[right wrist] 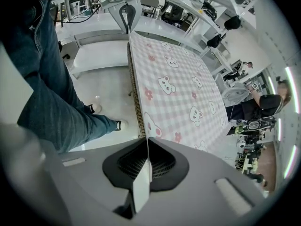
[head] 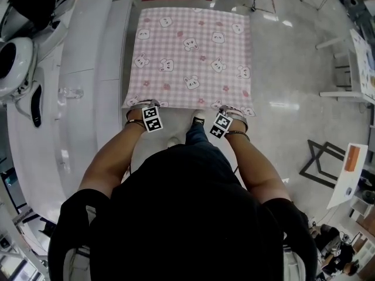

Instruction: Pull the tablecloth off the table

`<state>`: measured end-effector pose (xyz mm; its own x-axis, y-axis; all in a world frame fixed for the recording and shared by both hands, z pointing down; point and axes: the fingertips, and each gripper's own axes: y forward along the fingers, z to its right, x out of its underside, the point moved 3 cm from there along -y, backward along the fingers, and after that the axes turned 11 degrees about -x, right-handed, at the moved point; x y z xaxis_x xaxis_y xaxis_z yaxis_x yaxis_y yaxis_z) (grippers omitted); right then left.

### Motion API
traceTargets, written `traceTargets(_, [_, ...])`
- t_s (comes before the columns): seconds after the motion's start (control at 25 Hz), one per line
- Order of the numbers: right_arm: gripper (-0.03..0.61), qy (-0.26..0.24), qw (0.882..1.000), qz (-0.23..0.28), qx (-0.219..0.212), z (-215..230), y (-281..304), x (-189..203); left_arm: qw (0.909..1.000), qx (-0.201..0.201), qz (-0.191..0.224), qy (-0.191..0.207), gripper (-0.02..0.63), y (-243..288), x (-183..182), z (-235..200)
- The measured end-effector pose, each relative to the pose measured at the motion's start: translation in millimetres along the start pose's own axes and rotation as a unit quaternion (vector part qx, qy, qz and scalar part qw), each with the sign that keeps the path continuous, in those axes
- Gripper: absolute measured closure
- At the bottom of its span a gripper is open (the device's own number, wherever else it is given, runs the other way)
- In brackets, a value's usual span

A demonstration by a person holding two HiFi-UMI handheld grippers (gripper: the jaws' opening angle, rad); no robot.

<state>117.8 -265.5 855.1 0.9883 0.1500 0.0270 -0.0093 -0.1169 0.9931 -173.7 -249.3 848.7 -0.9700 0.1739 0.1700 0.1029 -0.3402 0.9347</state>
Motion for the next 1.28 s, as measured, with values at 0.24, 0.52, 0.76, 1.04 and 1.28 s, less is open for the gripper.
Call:
traceTargets(0.24, [0.551, 0.011, 1.000, 0.002, -0.002, -25, -10, -1, 0.9999, -0.003, 0.006, -0.009, 0.610, -18, 7, 16])
traceTargets(0.52, [0.551, 0.021, 1.000, 0.003, 0.003, -47, -26, 6, 0.9998, -0.005, 0.017, -0.009, 0.610, -41, 6, 37])
traceTargets(0.76, [0.551, 0.039, 0.999, 0.010, 0.007, -70, -37, 9, 0.9997, -0.004, 0.022, -0.003, 0.610, -59, 9, 54])
traceTargets(1.04, [0.551, 0.062, 0.998, 0.014, 0.023, -92, -54, 9, 0.9995, -0.004, 0.030, 0.004, 0.611, -85, 11, 64])
traceTargets(1.28, [0.551, 0.079, 0.996, 0.014, 0.039, -111, -71, 5, 0.9992, -0.004, 0.039, -0.004, 0.610, -101, 20, 77])
